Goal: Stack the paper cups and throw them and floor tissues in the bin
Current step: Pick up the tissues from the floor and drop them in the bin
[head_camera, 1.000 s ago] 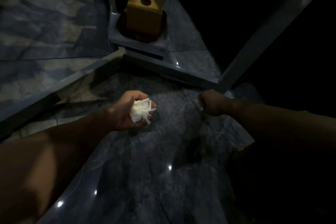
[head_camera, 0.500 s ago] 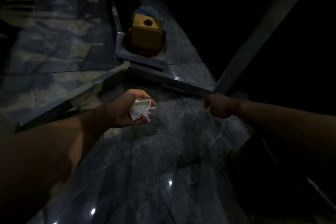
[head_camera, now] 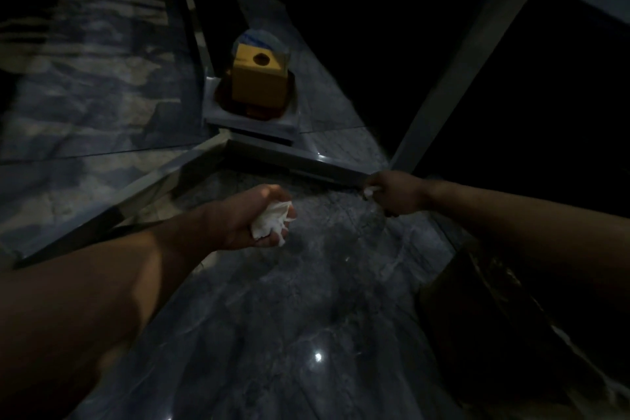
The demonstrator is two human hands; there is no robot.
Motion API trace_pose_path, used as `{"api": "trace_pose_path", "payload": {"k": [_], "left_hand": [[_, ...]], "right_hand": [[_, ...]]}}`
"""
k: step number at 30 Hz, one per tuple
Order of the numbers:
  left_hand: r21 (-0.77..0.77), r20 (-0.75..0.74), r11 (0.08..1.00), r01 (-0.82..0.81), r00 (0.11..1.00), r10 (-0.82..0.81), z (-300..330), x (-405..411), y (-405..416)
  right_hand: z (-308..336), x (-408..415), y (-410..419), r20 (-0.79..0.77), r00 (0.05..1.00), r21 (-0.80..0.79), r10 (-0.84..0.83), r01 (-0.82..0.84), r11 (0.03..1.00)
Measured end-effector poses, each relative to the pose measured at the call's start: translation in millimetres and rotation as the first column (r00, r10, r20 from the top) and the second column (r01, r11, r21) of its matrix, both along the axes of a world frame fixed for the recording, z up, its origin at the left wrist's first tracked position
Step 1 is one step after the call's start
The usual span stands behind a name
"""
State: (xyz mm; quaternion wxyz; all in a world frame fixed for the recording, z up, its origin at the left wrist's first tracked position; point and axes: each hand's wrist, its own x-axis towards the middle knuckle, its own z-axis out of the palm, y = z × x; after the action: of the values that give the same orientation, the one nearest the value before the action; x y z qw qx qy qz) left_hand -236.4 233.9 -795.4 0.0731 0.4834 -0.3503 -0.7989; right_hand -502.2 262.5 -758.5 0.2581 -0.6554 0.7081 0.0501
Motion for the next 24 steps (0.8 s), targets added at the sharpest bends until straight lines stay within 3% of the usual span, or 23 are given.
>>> {"api": "trace_pose_path", "payload": {"k": [6, 11, 19, 24], "left_hand": [[0.038, -0.062, 0.999, 0.035, 0.998, -0.032, 25, -40, 15], [0.013, -0.104, 0.999, 0.046, 0.994, -0.045, 41, -67, 27], [-0.019, -0.266, 0.993, 0.118, 0.957, -0.119, 74, -118, 68], [-0.281, -0.284, 0.936, 0.211, 0.913, -0.292, 89, -156, 91]], "right_hand": [[32, 3, 17, 0.261, 0.955, -0.047, -0.140, 0.157, 0.986], [74, -5, 45, 0.359, 0.907, 0.002, -0.219, 0.234, 0.972], [129, -48, 93, 0.239, 0.902, -0.042, -0.359, 0.379, 0.924], [150, -74, 136, 0.225, 0.904, -0.098, -0.364, 0.393, 0.914]]}}
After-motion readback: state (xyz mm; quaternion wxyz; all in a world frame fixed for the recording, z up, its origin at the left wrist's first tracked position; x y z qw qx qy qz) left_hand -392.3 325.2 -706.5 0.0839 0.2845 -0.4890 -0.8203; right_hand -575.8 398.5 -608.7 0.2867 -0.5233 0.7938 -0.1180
